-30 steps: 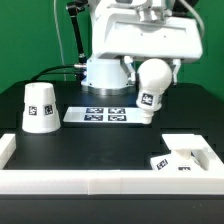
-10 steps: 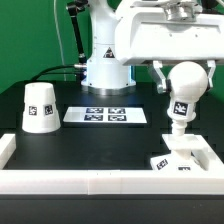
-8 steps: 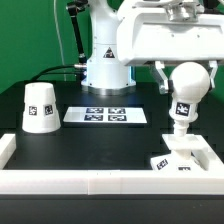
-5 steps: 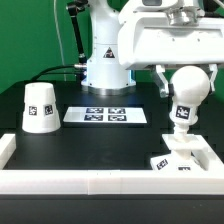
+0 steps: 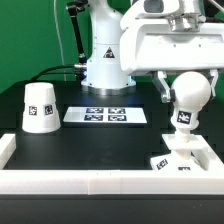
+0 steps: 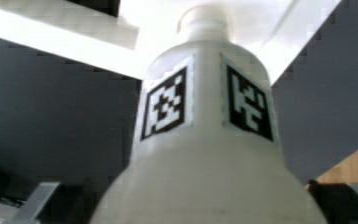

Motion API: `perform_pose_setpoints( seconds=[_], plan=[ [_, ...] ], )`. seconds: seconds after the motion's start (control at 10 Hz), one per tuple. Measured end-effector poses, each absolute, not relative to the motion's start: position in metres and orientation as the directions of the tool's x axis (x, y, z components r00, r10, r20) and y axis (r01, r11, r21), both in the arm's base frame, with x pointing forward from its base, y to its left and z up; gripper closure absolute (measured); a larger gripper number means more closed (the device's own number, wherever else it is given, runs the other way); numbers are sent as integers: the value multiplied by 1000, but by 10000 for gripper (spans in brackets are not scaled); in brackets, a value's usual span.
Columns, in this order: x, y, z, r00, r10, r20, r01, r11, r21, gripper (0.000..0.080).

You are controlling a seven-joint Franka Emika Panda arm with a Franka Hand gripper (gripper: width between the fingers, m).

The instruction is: Assemble lamp

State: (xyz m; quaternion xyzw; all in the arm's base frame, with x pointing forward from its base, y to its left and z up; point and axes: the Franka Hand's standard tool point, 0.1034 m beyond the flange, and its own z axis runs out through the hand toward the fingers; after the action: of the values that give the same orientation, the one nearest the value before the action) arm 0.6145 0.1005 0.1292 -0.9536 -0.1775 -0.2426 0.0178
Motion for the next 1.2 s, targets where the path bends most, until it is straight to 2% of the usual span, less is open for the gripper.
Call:
perform_pose_setpoints(
  seconds=[0.6,1.0,1.1,1.2],
  plan=[
    [607,104,118,820,335,464,352,-934,52,220],
    [606,104,118,812,335,478,352,-934,58,220],
    [606,104,118,812,335,478,352,-934,58,125],
    [606,104,118,812,335,478,352,-934,58,125]
  ],
)
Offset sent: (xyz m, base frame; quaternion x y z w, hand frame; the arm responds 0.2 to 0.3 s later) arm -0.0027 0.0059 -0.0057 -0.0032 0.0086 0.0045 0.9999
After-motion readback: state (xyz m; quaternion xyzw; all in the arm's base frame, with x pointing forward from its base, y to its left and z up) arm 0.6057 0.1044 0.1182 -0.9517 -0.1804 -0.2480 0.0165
